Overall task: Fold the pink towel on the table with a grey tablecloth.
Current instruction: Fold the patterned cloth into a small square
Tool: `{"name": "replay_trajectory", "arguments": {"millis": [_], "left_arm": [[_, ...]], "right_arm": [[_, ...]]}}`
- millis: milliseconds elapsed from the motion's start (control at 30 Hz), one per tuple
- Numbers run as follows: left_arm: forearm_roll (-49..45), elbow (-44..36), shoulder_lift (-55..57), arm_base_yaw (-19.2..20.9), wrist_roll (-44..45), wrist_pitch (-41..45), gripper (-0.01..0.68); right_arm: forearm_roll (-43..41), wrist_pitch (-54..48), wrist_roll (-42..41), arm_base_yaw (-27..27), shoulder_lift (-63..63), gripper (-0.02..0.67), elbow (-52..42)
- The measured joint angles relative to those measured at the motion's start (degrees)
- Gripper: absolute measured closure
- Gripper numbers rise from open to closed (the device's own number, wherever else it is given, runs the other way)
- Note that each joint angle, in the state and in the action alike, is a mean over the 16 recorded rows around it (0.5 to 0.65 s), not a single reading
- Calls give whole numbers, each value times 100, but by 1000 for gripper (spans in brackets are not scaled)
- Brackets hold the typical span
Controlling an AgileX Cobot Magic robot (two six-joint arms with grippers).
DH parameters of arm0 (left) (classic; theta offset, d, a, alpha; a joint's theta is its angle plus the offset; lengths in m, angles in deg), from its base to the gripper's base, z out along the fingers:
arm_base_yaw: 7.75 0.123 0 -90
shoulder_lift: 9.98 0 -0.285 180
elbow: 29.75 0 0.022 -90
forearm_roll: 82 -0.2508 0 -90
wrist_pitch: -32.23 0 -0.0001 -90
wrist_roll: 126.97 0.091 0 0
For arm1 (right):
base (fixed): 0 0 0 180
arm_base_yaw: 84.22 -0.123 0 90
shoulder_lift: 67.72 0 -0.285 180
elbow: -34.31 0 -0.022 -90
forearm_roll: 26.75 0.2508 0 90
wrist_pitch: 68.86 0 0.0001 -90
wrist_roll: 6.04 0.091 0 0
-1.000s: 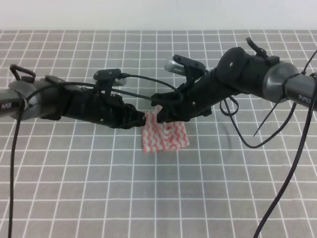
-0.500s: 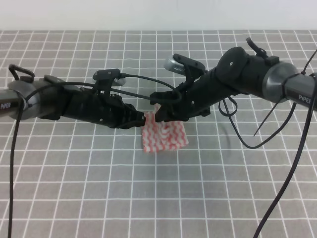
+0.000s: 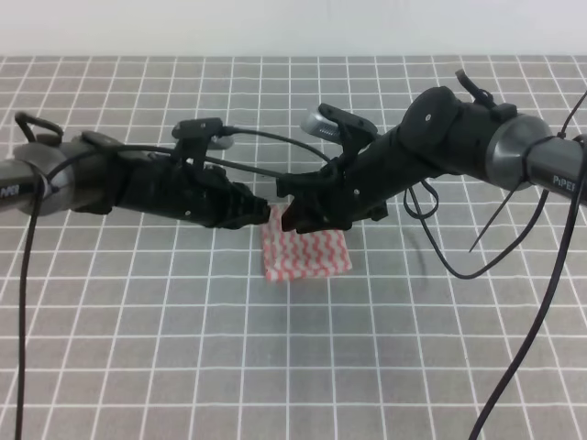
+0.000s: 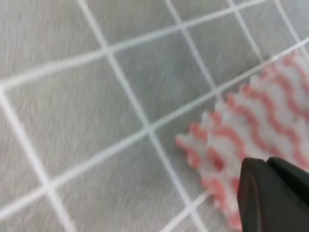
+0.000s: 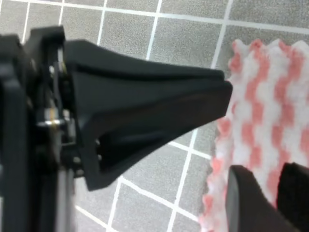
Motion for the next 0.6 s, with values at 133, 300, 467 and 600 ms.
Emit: {"name": "replay_trajectory", "arguments": {"millis": [133, 300, 467, 600], "left_arm": [[-25, 98, -36, -4, -20, 79, 673], [-37, 185, -79, -61, -55, 230, 673], [-37, 208, -101, -159, -82, 307, 673], [-58, 207, -94, -237, -103, 306, 673]], "right_arm": [[-97, -105, -2, 47, -5, 635, 36], [-291, -274, -3, 159, -5, 637, 86], [-545, -490, 3, 294, -5, 639, 129], [-780, -604, 75, 395, -5, 642, 143]]}}
